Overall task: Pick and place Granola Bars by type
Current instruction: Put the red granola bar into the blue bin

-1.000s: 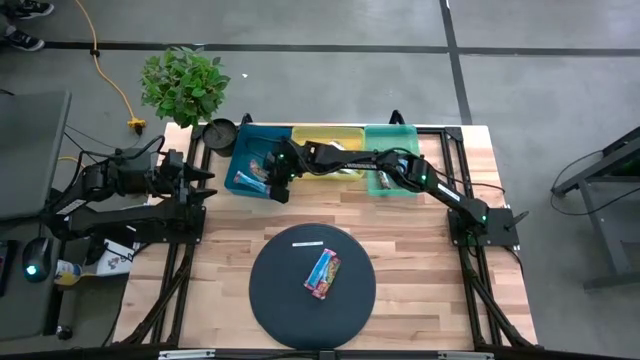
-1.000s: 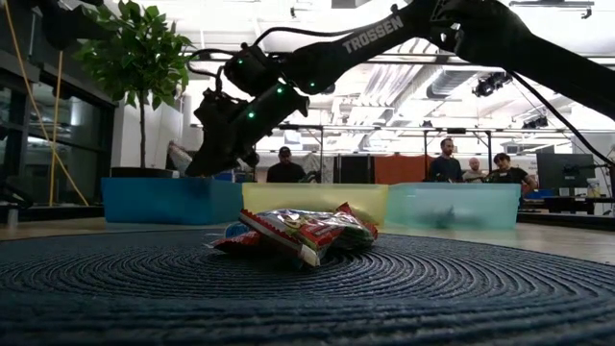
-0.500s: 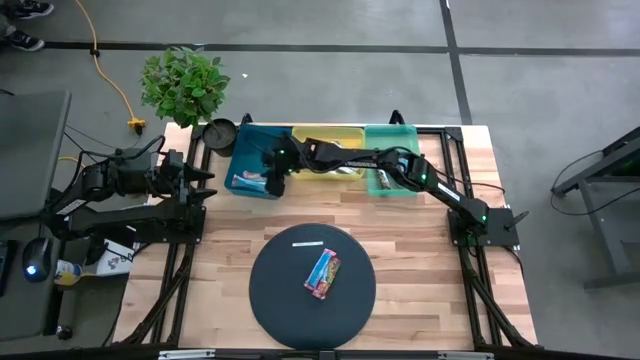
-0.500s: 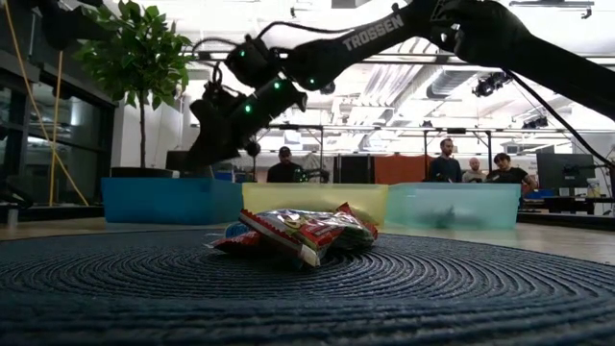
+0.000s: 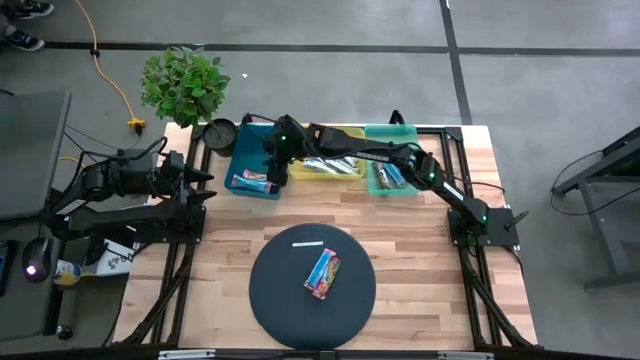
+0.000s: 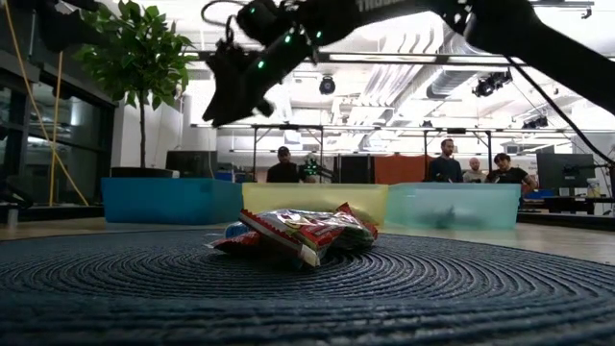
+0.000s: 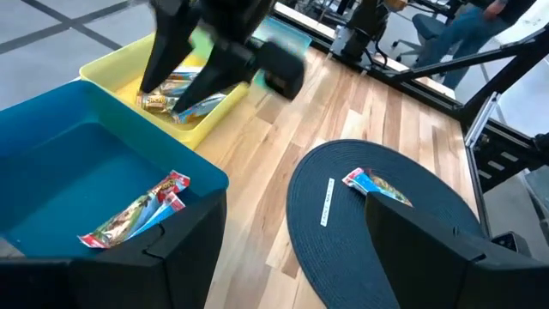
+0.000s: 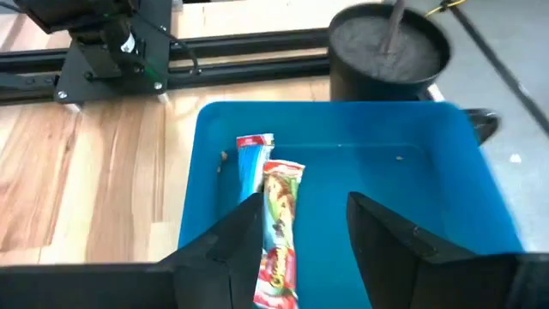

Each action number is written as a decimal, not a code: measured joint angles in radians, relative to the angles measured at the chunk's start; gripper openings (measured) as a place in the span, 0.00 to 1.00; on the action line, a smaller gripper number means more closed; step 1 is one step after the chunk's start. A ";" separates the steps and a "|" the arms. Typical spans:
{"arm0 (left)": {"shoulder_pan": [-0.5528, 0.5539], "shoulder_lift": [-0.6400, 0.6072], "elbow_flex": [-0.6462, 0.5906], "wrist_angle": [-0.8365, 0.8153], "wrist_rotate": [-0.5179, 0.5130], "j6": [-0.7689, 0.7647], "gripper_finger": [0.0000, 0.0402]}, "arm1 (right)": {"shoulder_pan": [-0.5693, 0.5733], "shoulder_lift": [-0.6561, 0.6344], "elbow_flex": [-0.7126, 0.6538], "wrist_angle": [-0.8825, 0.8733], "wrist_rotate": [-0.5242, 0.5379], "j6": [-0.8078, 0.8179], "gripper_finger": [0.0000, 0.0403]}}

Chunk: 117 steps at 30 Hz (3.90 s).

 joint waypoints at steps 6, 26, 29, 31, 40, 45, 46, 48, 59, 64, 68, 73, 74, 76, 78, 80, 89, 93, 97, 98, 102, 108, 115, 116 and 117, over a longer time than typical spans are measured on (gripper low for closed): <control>0.000 0.000 0.000 0.000 0.000 0.000 0.68 | 0.007 -0.070 0.001 -0.154 0.016 0.001 0.38; 0.000 0.000 0.000 0.001 0.000 0.027 0.68 | 0.151 -0.148 0.001 -0.399 -0.038 0.136 0.37; 0.000 0.000 0.000 0.001 0.000 0.027 0.68 | 0.174 -0.148 0.001 -0.420 -0.049 0.165 0.37; 0.000 0.000 0.000 0.001 0.000 0.027 0.68 | 0.190 -0.148 0.001 -0.421 -0.051 0.183 0.37; 0.000 0.000 0.000 0.001 0.000 0.027 0.68 | 0.261 -0.148 0.001 -0.434 -0.134 0.318 0.37; 0.000 0.000 0.000 0.000 0.000 0.027 0.68 | 0.311 -0.148 0.001 -0.434 -0.170 0.381 0.37; 0.000 0.000 0.000 0.000 0.000 0.027 0.68 | 0.321 -0.148 0.001 -0.434 -0.179 0.394 0.37; 0.000 0.000 0.000 0.000 0.001 0.027 0.68 | 0.342 -0.148 0.001 -0.435 -0.187 0.427 0.37; 0.000 0.000 0.000 0.000 0.011 0.027 0.68 | 0.460 -0.148 0.001 -0.471 -0.185 0.741 0.37; 0.000 0.000 0.000 -0.011 0.011 0.027 0.68 | 0.520 -0.148 0.001 -0.491 -0.156 0.832 0.37; 0.000 0.000 0.000 -0.022 0.012 0.043 0.68 | 0.563 -0.148 0.001 -0.502 -0.136 0.905 0.37; 0.000 0.000 0.000 -0.023 0.012 0.051 0.68 | 0.609 -0.148 0.001 -0.501 -0.117 0.995 0.37; 0.000 0.000 0.000 -0.023 0.012 0.051 0.68 | 0.617 -0.148 0.001 -0.501 -0.102 1.014 0.37; 0.000 0.000 0.000 -0.023 0.012 0.051 0.68 | 0.634 -0.148 0.001 -0.501 -0.063 1.052 0.37; 0.000 0.000 0.000 -0.023 0.012 0.051 0.68 | 0.649 -0.148 0.001 -0.501 -0.030 1.082 0.37; 0.000 0.000 0.000 -0.023 0.012 0.053 0.68 | 0.665 -0.148 0.001 -0.500 -0.010 1.109 0.37; 0.000 0.000 0.000 -0.030 0.012 0.054 0.68 | 0.733 -0.148 0.001 -0.502 0.083 1.222 0.37; 0.000 0.000 0.000 -0.060 0.012 0.054 0.68 | 0.754 -0.148 0.001 -0.532 0.117 1.287 0.37; 0.000 0.000 0.000 -0.077 0.012 0.054 0.68 | 0.781 -0.148 0.001 -0.573 0.145 1.358 0.37; 0.000 0.000 0.000 -0.076 0.012 0.054 0.68 | 0.788 -0.148 0.001 -0.584 0.146 1.378 0.37; 0.000 0.000 0.000 -0.075 0.012 0.054 0.68 | 0.819 -0.148 0.001 -0.624 0.149 1.479 0.37; 0.000 0.000 0.000 -0.074 0.012 0.083 0.68 | 0.856 -0.148 0.000 -0.669 0.291 1.644 0.37; 0.000 0.000 0.000 -0.074 0.012 0.084 0.68 | 0.842 -0.148 -0.042 -0.683 0.356 1.801 0.37; 0.000 0.000 0.000 -0.074 0.012 0.083 0.68 | 0.834 -0.147 -0.062 -0.678 0.341 1.820 0.37; 0.000 0.000 0.000 -0.074 0.012 0.084 0.68 | 0.825 -0.147 -0.087 -0.665 0.321 1.836 0.37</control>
